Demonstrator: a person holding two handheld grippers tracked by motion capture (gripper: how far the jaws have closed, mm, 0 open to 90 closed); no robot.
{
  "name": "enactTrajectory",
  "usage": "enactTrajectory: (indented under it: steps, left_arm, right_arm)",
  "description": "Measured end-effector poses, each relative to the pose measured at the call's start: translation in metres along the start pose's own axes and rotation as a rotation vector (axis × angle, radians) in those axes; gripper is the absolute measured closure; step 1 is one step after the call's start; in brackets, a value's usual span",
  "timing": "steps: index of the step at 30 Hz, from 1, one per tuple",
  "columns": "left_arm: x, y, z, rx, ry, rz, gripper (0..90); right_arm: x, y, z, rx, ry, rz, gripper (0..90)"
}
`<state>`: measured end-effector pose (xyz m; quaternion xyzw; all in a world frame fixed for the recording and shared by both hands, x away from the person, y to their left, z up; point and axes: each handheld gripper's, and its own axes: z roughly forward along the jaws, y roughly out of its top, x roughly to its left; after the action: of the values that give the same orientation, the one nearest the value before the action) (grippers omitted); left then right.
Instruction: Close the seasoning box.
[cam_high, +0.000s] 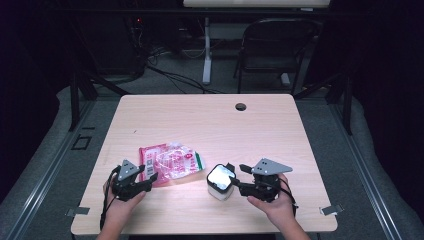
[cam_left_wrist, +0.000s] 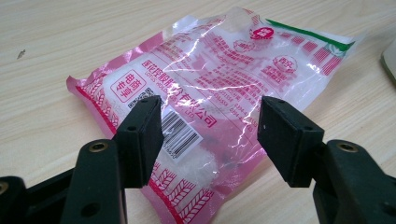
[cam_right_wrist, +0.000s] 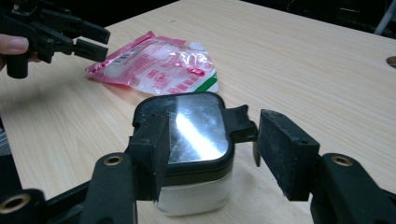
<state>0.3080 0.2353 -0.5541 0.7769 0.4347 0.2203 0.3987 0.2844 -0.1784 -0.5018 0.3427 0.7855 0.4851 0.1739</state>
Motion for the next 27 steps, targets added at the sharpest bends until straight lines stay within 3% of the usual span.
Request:
enactTrajectory:
  steps: [4, 16, 27]
  left_arm:
    - [0.001, 0.000, 0.000, 0.003, 0.002, -0.006, 40.4]
    - [0.002, -0.001, 0.000, 0.005, 0.006, -0.009, 40.4]
    - [0.003, 0.000, 0.000, -0.003, 0.011, -0.014, 40.4]
  right_arm:
    - [-0.007, -0.001, -0.007, 0.002, -0.018, 0.004, 44.1]
    - [-0.040, -0.024, -0.027, 0.044, -0.102, 0.112, 42.5]
    - [-0.062, -0.050, -0.023, 0.095, -0.159, 0.188, 42.4]
